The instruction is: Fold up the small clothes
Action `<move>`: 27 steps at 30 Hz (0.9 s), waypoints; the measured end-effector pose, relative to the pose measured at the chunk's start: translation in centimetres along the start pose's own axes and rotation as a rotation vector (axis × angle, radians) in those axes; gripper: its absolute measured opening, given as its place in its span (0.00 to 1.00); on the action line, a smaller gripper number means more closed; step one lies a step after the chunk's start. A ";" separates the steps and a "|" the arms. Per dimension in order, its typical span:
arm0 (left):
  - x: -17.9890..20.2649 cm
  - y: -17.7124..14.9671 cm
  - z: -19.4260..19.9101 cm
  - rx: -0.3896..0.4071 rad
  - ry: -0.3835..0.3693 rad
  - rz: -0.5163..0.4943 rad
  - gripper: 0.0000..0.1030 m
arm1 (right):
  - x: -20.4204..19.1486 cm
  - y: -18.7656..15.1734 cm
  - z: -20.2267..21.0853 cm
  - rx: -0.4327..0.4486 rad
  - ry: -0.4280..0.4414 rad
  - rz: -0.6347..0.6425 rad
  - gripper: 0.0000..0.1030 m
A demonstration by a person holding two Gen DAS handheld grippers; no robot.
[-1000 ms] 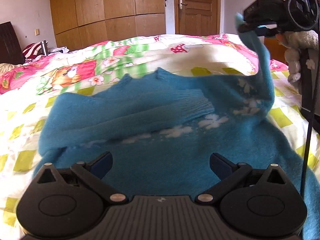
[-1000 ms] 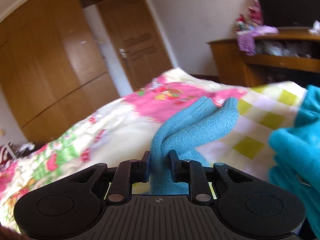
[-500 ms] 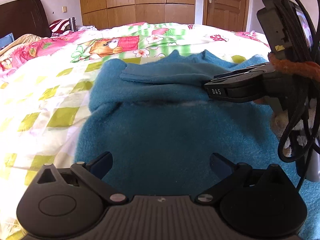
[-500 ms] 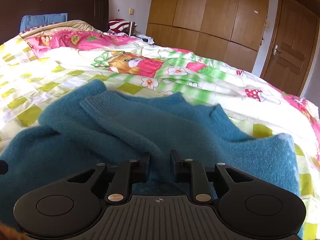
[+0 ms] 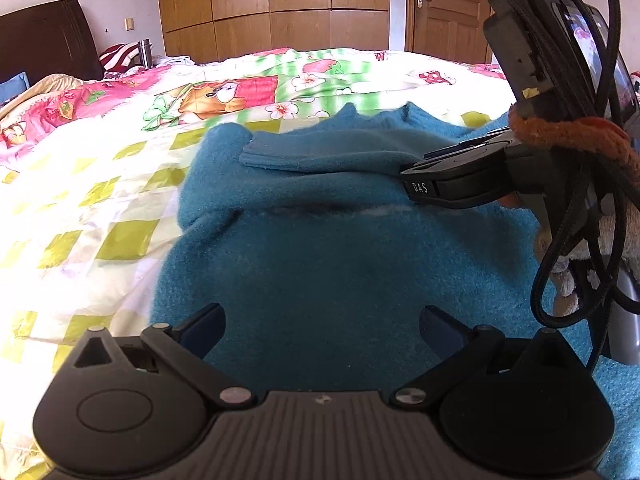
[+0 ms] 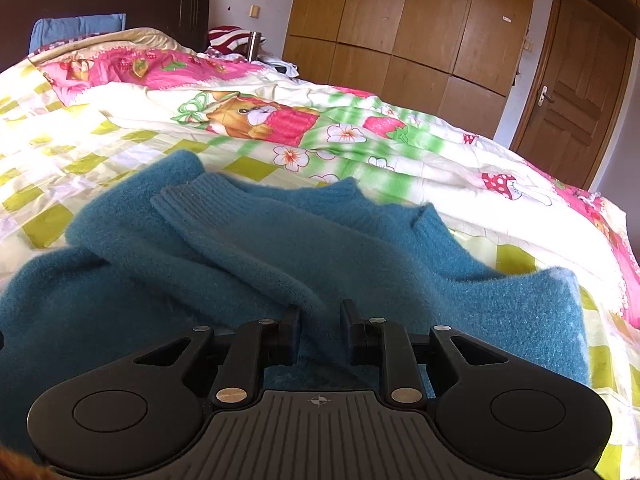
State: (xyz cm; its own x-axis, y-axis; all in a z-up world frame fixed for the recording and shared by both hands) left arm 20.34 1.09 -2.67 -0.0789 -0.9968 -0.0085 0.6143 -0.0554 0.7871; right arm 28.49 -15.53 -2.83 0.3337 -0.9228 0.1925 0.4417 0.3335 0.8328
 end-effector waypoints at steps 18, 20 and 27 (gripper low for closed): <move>-1.5 -1.5 -0.7 0.015 -0.019 0.074 1.00 | -2.5 1.8 -0.5 0.047 0.014 0.140 0.27; -1.5 -1.6 -0.7 0.018 -0.023 0.067 1.00 | -3.5 2.3 -1.1 0.050 0.034 0.181 0.31; -2.1 -2.0 -0.8 0.025 -0.040 0.088 1.00 | -7.8 4.2 -4.3 0.022 0.087 0.308 0.28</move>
Point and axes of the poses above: each gripper's, at about its wrist camera, not at the fingertips, and z roughly against the way its jaws point, x to its right, y to its top, the point moved 1 cm from there along -z, roughly the way its jaws point, and after that the axes turned 5 degrees about x, right-handed, at the moved point
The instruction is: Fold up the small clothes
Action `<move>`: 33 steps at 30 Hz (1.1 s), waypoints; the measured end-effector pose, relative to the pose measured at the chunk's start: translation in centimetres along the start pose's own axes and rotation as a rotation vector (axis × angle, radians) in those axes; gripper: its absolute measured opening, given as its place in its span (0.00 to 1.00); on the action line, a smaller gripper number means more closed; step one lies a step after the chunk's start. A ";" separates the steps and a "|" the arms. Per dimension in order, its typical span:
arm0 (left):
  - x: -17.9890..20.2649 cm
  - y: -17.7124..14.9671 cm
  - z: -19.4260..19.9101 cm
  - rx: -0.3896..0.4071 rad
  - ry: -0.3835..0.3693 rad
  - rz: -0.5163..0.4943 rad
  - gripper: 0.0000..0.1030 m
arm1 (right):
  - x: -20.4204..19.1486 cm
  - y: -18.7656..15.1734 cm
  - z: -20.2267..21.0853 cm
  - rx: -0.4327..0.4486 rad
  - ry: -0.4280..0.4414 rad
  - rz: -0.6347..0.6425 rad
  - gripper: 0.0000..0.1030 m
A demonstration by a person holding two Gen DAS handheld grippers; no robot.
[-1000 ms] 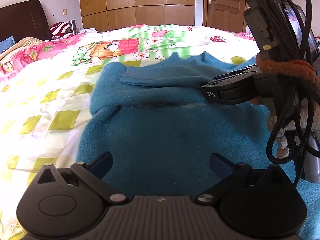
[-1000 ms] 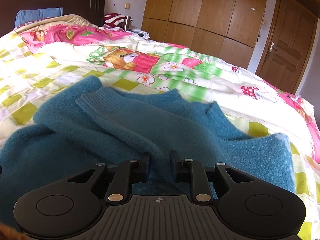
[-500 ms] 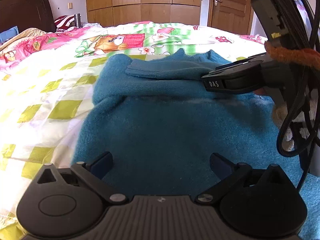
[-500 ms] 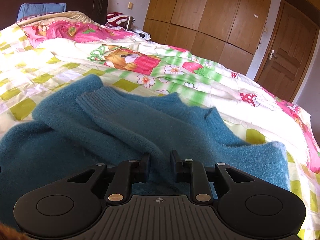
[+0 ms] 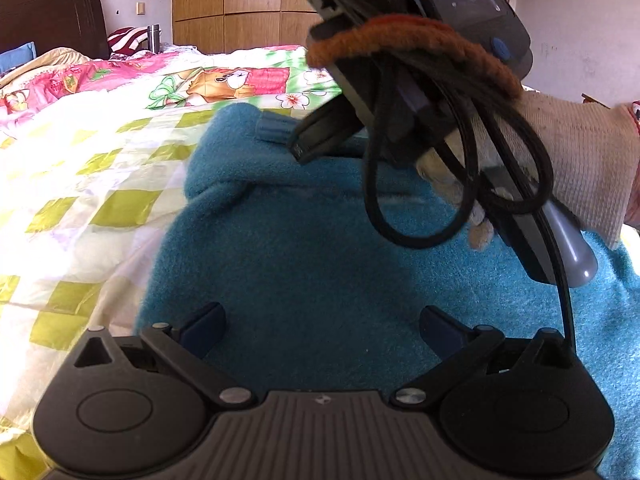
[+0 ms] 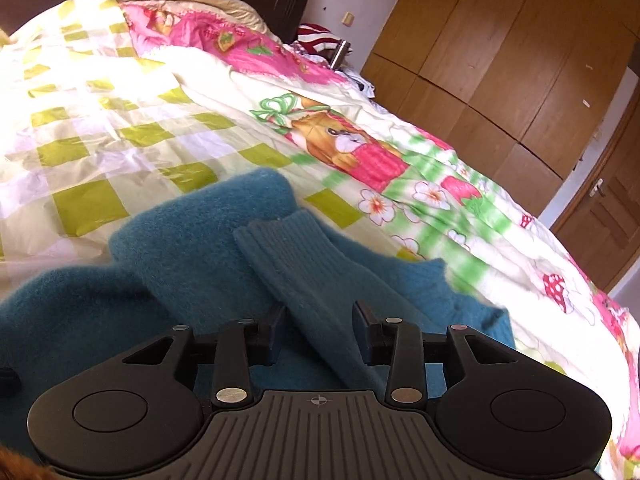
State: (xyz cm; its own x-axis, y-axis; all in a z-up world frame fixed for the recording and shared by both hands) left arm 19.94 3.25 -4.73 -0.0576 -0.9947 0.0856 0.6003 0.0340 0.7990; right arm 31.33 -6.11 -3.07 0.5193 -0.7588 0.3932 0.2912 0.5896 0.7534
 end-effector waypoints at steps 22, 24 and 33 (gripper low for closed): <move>-7.2 -1.0 4.8 0.082 0.361 0.217 1.00 | -1.9 2.5 5.1 -0.019 0.313 -0.233 0.29; -7.2 -1.2 5.2 0.098 0.379 0.201 1.00 | -2.3 1.9 3.2 -0.097 0.349 -0.313 0.30; -6.9 -1.1 4.4 0.041 0.318 0.179 1.00 | -5.0 2.4 1.4 -0.007 0.362 -0.444 0.54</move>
Point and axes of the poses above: each gripper's, at about its wrist camera, not at the fingertips, and z roughly against the way its jaws point, x to its right, y to its top, the point moved 1 cm from there along -z, roughly the way its jaws point, and after that the axes turned 5 degrees about x, right-handed, at the moved point
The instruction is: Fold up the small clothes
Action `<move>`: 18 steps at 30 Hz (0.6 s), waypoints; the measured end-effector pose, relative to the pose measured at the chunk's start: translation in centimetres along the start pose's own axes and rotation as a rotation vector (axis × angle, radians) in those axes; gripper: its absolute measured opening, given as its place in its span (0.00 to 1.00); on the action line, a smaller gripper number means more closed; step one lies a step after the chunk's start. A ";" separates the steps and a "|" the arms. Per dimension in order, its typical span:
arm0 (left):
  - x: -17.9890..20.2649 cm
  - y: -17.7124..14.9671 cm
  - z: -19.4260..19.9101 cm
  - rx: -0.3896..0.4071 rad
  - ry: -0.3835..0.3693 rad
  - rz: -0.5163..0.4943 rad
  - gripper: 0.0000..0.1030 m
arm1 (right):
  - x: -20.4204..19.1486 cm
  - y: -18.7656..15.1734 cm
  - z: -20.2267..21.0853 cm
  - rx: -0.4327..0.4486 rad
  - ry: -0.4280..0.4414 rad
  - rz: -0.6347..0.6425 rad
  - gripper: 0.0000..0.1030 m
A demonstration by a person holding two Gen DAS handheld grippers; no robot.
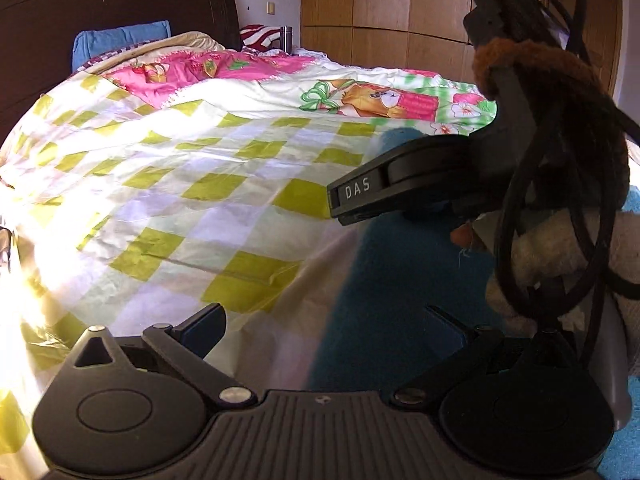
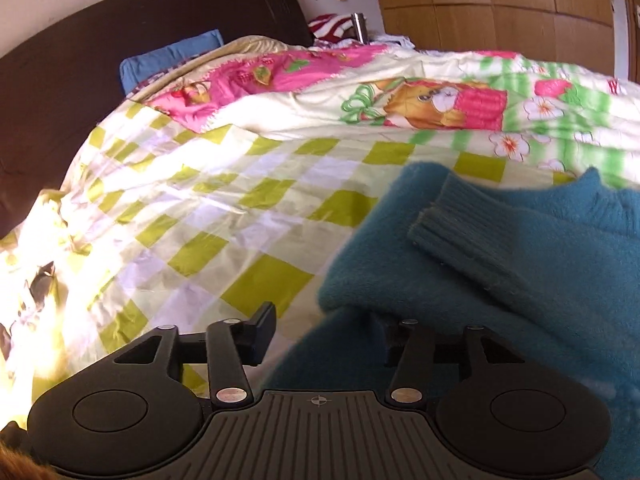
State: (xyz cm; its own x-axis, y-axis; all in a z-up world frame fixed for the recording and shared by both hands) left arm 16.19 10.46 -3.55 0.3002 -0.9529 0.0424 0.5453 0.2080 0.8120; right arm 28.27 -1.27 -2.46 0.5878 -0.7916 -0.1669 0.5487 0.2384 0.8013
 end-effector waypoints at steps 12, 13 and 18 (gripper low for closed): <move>0.4 -0.2 -0.2 -0.087 -0.033 0.004 1.00 | 0.9 -0.6 7.3 0.063 -0.095 0.039 0.46; 0.4 -0.1 0.1 -0.090 -0.034 0.002 1.00 | 0.9 -1.0 8.5 0.070 -0.109 0.043 0.46; 1.1 -0.2 2.0 -0.125 -0.060 0.010 1.00 | 1.0 -4.3 14.6 0.093 -0.229 0.010 0.46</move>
Point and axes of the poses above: each gripper's, at about its wrist camera, not at the fingertips, and z roughly against the way its jaws point, x to its right, y to its top, the point moved 1 cm from there along -z, roughly the way its jaws point, and after that the axes turned 5 degrees about x, right-handed, at the moved point
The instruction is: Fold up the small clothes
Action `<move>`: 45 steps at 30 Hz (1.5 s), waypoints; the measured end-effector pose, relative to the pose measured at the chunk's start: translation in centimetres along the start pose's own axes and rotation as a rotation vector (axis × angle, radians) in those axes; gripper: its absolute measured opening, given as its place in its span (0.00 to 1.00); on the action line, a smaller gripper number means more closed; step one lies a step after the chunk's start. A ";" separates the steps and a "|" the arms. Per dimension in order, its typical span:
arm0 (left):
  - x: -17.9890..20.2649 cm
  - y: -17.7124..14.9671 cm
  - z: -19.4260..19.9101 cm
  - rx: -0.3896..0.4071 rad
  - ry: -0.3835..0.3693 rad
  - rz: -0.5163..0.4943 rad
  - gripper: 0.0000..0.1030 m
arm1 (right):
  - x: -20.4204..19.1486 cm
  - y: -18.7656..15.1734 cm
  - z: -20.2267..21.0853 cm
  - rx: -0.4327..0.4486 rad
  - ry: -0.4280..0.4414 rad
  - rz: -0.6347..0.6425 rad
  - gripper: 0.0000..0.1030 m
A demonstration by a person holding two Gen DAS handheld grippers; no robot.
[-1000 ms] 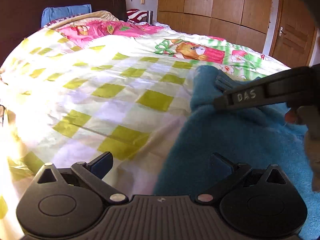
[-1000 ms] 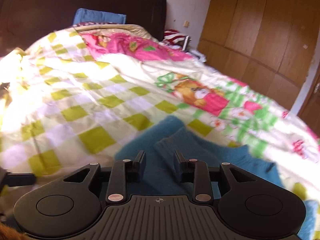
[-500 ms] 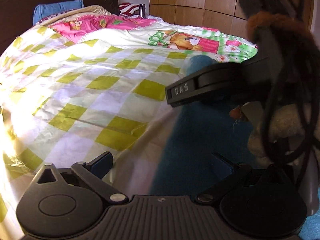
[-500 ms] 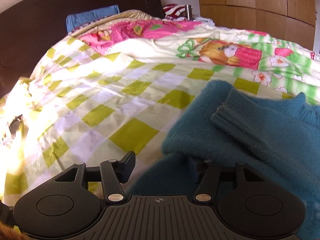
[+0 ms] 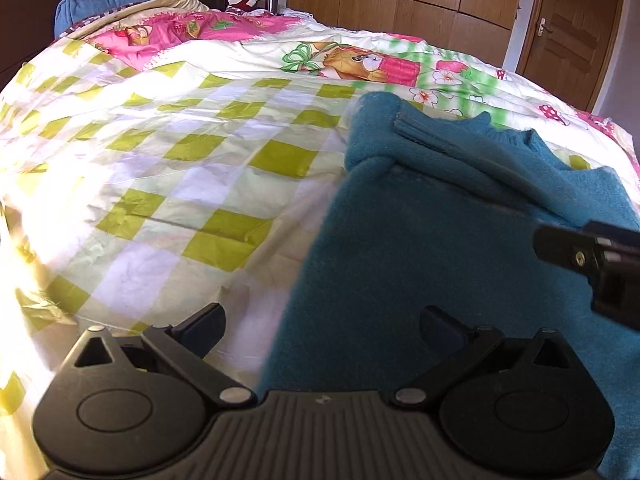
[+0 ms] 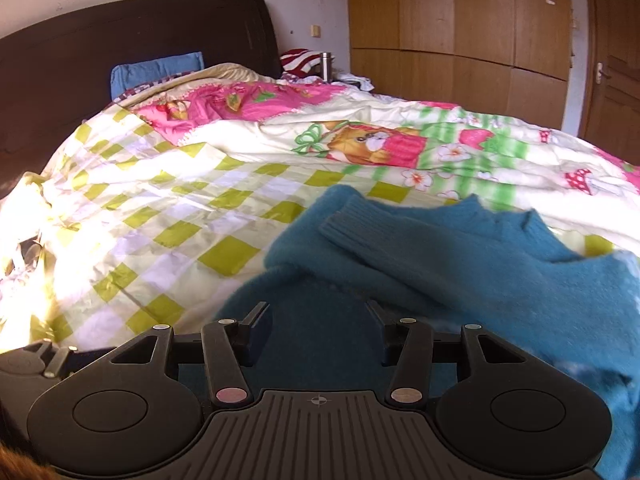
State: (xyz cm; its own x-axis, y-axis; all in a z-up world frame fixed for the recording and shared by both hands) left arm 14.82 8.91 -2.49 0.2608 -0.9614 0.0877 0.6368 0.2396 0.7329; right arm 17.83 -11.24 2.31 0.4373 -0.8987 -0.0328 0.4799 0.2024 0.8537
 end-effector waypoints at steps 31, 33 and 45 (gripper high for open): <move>7.8 -7.6 8.5 -0.137 -0.143 -0.329 1.00 | 3.5 -11.1 14.9 -0.125 -0.283 -0.173 0.46; 7.9 -7.7 8.4 -0.134 -0.142 -0.333 1.00 | 3.5 -11.2 14.8 -0.130 -0.285 -0.178 0.46; 7.7 -7.8 8.1 -0.137 -0.137 -0.338 1.00 | 3.1 -11.3 14.4 -0.133 -0.276 -0.162 0.46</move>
State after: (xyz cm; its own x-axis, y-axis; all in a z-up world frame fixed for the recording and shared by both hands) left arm 6.03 -1.47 -2.06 -0.0735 -0.9962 -0.0469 0.7635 -0.0865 0.6399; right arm 2.81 -21.91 0.05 0.1334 -0.9911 -0.0052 0.6288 0.0806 0.7733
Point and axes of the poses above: each gripper's, at about its wrist camera, not at the fingertips, and z roughly against the way its jaws point, x to its right, y to its top, the point moved 1 cm from there along -z, roughly the way its jaws point, and after that the axes turned 5 degrees about x, right-handed, at the moved point
